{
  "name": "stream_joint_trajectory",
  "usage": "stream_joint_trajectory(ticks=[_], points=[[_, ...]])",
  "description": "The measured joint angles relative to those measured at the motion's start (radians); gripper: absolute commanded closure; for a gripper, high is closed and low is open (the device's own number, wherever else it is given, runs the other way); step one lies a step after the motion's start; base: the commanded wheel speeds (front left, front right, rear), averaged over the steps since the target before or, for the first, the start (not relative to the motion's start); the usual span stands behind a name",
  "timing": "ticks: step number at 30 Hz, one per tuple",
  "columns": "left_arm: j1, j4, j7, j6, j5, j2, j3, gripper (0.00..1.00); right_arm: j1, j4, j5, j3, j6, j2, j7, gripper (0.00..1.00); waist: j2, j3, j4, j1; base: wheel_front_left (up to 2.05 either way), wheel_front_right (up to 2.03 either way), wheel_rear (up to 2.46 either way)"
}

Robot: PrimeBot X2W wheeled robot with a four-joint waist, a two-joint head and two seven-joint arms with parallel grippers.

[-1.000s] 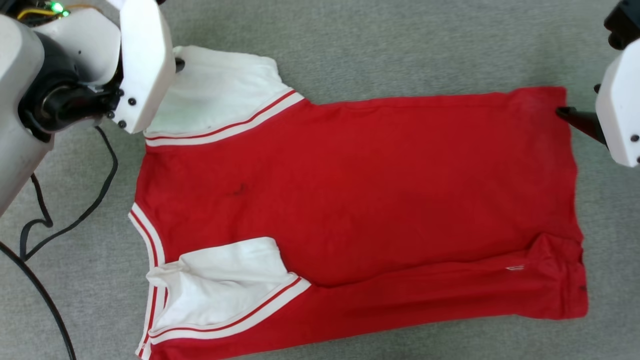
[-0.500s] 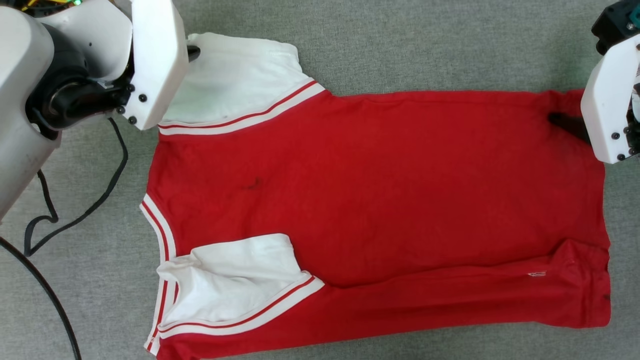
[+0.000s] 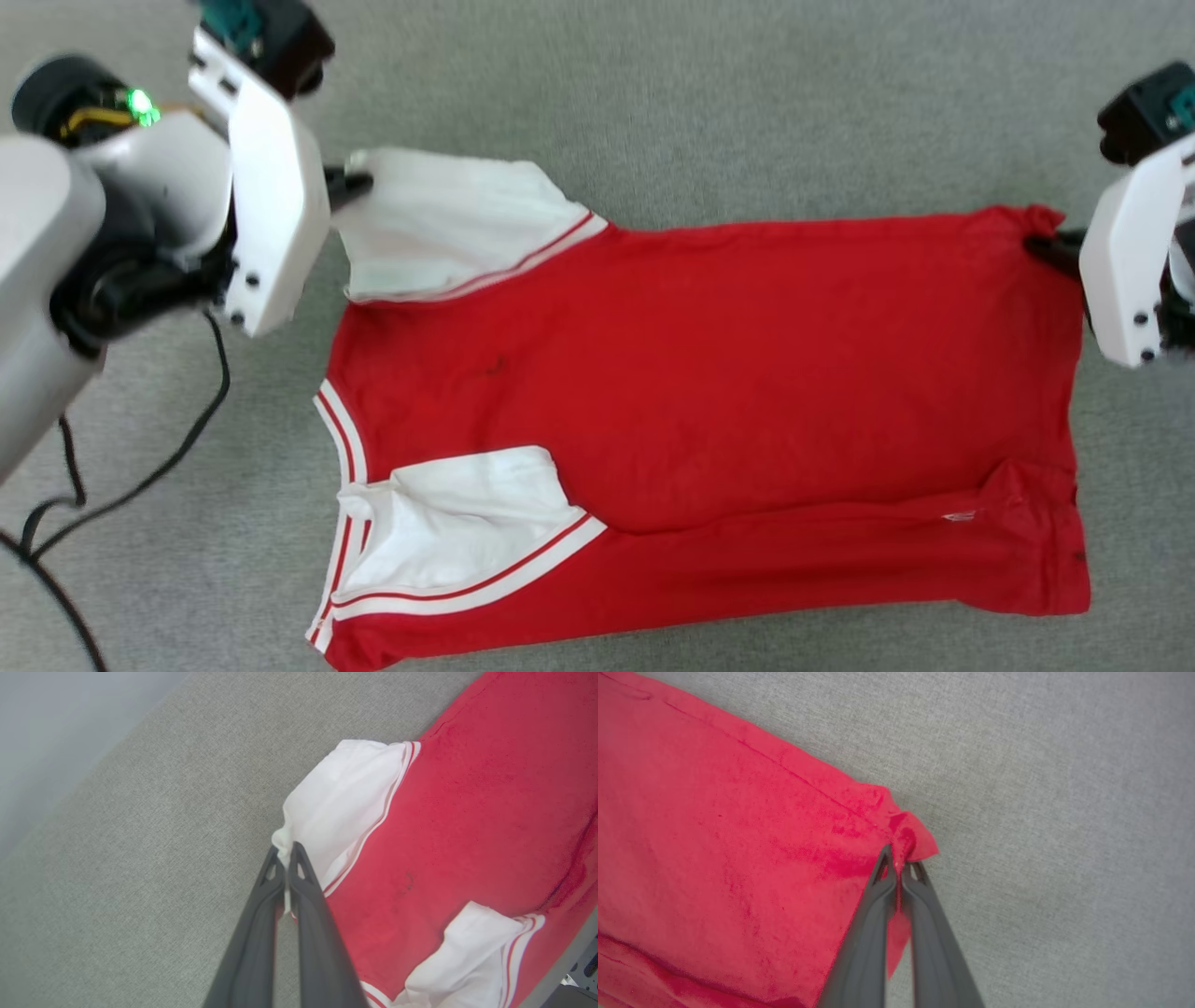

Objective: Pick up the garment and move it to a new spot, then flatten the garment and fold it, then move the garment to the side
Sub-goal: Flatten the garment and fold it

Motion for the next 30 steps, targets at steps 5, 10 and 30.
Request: stream_joint_trajectory(ticks=[5, 10, 30], points=[[0.105, -0.088, -0.049, 0.020, -0.021, 0.068, -0.008, 1.00, 0.064, -0.035, 0.031, 0.035, 0.000, -0.046, -0.089, 1.00, 0.0000, -0.071, 0.005, 0.0000, 0.00, 0.00, 0.00], [0.211, -0.178, -0.092, 0.061, -0.030, 0.137, -0.026, 1.00, 0.132, -0.064, 0.060, 0.065, 0.000, -0.080, -0.150, 1.00, 0.0000, -0.132, 0.010, -0.0001, 0.00, 0.00, 0.00], [0.613, -0.221, -0.221, 0.161, -0.096, 0.153, -0.188, 1.00, 0.431, -0.044, 0.085, 0.147, 0.000, -0.080, -0.279, 1.00, 0.0000, -0.206, 0.009, -0.0001, 0.00, 0.00, 0.00]])
